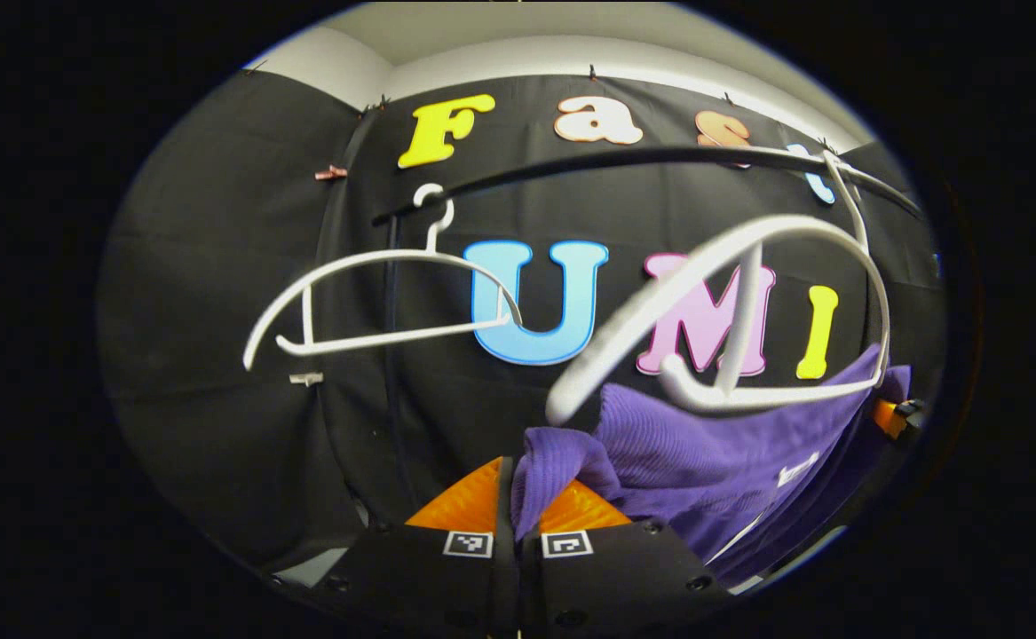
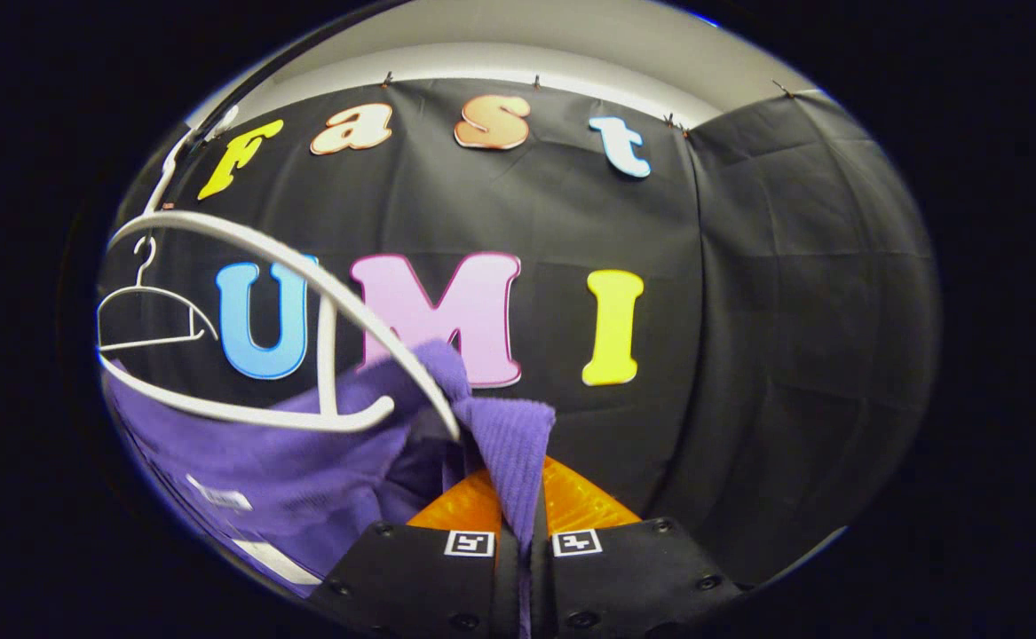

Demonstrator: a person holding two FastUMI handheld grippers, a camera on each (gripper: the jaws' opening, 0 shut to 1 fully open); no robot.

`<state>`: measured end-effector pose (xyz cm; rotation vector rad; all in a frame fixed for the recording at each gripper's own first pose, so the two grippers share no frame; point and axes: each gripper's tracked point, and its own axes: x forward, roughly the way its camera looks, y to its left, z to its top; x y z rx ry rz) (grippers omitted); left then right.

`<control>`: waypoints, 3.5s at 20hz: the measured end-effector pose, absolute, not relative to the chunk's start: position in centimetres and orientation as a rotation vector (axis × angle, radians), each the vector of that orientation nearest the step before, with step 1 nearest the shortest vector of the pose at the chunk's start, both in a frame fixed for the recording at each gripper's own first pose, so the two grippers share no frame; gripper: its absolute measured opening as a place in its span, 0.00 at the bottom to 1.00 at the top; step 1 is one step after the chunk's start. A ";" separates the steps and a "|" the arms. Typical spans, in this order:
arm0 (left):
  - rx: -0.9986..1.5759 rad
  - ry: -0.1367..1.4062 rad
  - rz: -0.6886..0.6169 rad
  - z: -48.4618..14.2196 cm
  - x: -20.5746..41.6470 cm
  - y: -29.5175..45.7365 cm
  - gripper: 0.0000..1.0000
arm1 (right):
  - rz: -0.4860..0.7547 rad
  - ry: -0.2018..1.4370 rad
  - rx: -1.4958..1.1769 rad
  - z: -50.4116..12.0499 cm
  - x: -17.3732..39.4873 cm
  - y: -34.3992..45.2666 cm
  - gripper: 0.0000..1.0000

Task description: Grasp the clothes on the hanger with both hands and then place them into the laundry hamper below.

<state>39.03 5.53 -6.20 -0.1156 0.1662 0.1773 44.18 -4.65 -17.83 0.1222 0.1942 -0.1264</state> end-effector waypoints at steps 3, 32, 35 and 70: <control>-0.083 0.217 0.148 -10.3 38.1 4.3 0.06 | -0.068 0.279 0.167 -22.2 41.8 -2.9 0.09; -0.040 0.624 -0.234 -31.9 33.7 -10.0 0.06 | 0.303 0.907 0.136 -45.1 25.9 12.0 0.10; -0.035 0.748 -0.231 -36.2 32.3 -9.9 0.07 | 0.312 1.046 0.145 -49.0 23.6 12.2 0.24; -0.093 0.263 -0.175 -9.9 20.4 -4.5 0.96 | 0.129 0.398 0.153 -16.4 18.3 6.7 0.98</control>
